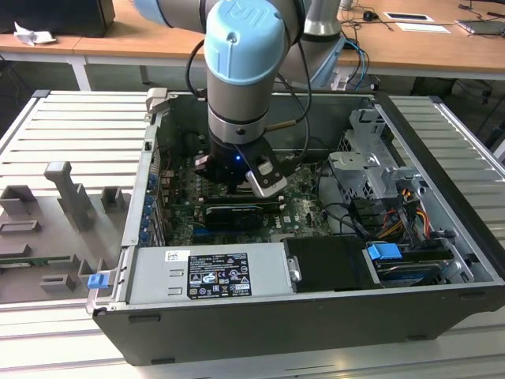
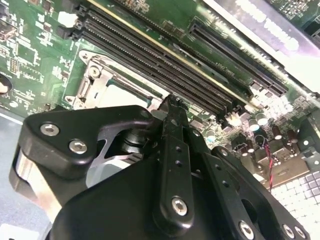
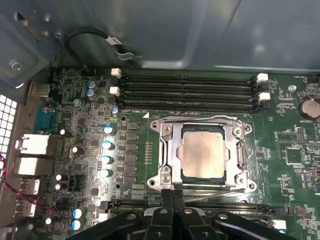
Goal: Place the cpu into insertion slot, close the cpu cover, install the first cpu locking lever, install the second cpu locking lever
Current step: 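Install the second cpu locking lever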
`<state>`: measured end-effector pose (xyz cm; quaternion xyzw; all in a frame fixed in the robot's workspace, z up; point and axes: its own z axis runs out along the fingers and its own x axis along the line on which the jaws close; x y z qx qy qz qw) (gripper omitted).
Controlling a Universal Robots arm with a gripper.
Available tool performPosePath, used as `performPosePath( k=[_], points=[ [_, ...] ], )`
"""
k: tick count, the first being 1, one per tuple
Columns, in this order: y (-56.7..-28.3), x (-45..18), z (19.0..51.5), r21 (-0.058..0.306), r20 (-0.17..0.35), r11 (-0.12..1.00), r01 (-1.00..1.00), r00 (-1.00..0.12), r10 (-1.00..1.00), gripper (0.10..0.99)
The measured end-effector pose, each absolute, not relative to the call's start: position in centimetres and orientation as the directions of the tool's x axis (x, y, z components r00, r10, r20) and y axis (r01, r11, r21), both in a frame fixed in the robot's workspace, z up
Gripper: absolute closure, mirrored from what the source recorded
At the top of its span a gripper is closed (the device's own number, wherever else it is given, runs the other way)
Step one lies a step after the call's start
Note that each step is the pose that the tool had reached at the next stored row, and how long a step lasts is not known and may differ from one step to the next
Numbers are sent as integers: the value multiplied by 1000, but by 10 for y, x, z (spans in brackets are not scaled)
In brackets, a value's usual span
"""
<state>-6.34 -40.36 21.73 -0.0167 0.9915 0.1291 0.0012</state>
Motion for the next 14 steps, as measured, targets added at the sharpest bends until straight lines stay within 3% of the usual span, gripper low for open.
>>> performPosePath(
  k=[14],
  points=[
    [-405, -77, 200, 295, -14, 955, -43, -999, -41, 980]
  ],
)
